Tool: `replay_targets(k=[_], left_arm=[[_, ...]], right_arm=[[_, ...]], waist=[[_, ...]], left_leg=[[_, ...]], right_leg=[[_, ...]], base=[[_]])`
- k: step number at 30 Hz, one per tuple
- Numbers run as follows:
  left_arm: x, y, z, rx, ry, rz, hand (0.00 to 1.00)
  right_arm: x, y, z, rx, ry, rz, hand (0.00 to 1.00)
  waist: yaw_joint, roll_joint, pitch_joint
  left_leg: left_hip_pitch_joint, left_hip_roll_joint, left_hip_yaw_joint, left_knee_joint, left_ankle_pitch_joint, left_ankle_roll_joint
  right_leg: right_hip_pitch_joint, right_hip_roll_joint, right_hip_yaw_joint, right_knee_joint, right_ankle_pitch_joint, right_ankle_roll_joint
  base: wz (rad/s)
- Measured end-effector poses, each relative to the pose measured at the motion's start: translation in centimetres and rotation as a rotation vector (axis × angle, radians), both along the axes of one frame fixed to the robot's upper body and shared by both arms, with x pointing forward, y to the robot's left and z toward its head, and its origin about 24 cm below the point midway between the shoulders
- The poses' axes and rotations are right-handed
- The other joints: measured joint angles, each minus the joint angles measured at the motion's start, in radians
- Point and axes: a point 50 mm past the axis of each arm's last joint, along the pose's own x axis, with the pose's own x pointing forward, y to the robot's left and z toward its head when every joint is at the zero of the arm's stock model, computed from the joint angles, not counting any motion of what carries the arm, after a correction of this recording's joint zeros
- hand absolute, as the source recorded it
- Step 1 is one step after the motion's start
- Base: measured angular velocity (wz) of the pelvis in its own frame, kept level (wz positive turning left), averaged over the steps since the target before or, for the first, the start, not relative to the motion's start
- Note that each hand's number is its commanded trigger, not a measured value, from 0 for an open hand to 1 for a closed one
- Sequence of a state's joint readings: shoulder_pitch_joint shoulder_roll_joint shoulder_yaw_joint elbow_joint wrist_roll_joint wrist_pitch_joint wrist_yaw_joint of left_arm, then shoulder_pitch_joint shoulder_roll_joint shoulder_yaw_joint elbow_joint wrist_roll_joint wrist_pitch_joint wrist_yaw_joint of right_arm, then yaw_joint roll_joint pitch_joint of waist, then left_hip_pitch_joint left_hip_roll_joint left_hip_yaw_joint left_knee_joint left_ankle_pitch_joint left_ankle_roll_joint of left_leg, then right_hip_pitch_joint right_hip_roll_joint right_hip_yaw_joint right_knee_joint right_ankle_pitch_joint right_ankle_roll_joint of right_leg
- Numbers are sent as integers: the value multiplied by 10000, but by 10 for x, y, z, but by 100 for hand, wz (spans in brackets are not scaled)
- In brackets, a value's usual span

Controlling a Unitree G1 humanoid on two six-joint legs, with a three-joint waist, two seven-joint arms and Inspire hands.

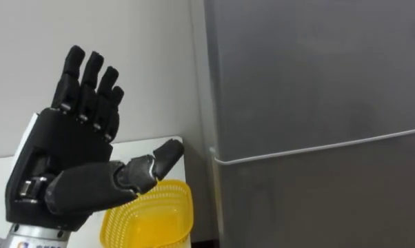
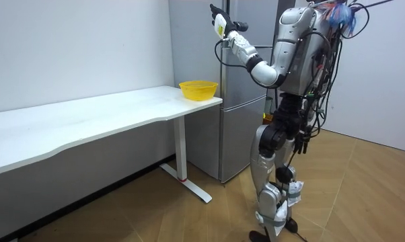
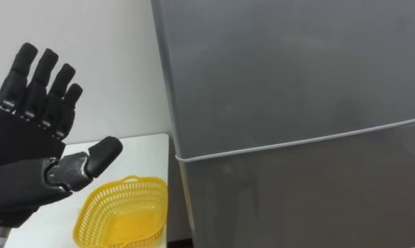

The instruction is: Retrieve from the upper fridge

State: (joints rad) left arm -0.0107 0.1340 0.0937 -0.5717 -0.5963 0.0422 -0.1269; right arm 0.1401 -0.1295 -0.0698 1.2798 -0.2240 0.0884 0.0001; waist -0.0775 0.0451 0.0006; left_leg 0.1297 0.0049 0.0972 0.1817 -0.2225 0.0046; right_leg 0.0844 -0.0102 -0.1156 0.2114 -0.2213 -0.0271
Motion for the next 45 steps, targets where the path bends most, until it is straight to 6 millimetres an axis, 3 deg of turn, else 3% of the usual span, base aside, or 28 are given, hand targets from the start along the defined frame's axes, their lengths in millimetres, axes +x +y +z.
replay_targets(k=[9, 22, 26, 31, 45], left_arm=[[0, -12, -2, 1005, -51, -174, 0], [2, -17, -6, 2547, 27, 384, 0], [3, -17, -7, 3006, 31, 449, 0], [3, -25, -10, 3044, 131, 9, 0], [12, -46, -5, 3286, -160, -1076, 0]], right_arm=[[2, 0, 0, 29, -33, 116, 0], [2, -3, 0, -33, 132, 186, 0], [2, -7, 1, -151, 213, 331, 0], [8, -7, 1, -211, 219, 980, 0], [14, -5, 1, -7, 222, 1405, 0]], waist=[[10, -26, -4], [-233, -121, 2], [-353, -122, 22], [-503, -171, 137], [-735, -71, 112]], left_leg=[[-77, -2, -25, 61, 0, 0], [37, 1, 17, 40, 0, 0], [44, 13, 71, 38, 0, 0], [47, 19, 71, 39, 0, 0], [69, 9, 73, 36, 0, -1]], right_leg=[[-20, -14, -200, -12, 2, -2], [66, 22, -77, -25, 11, -8], [72, 2, 11, -40, 18, -8], [112, -1, -29, -58, 18, -7], [271, 0, 0, -86, 18, -6]], base=[[4], [-1], [-2], [2], [0]])
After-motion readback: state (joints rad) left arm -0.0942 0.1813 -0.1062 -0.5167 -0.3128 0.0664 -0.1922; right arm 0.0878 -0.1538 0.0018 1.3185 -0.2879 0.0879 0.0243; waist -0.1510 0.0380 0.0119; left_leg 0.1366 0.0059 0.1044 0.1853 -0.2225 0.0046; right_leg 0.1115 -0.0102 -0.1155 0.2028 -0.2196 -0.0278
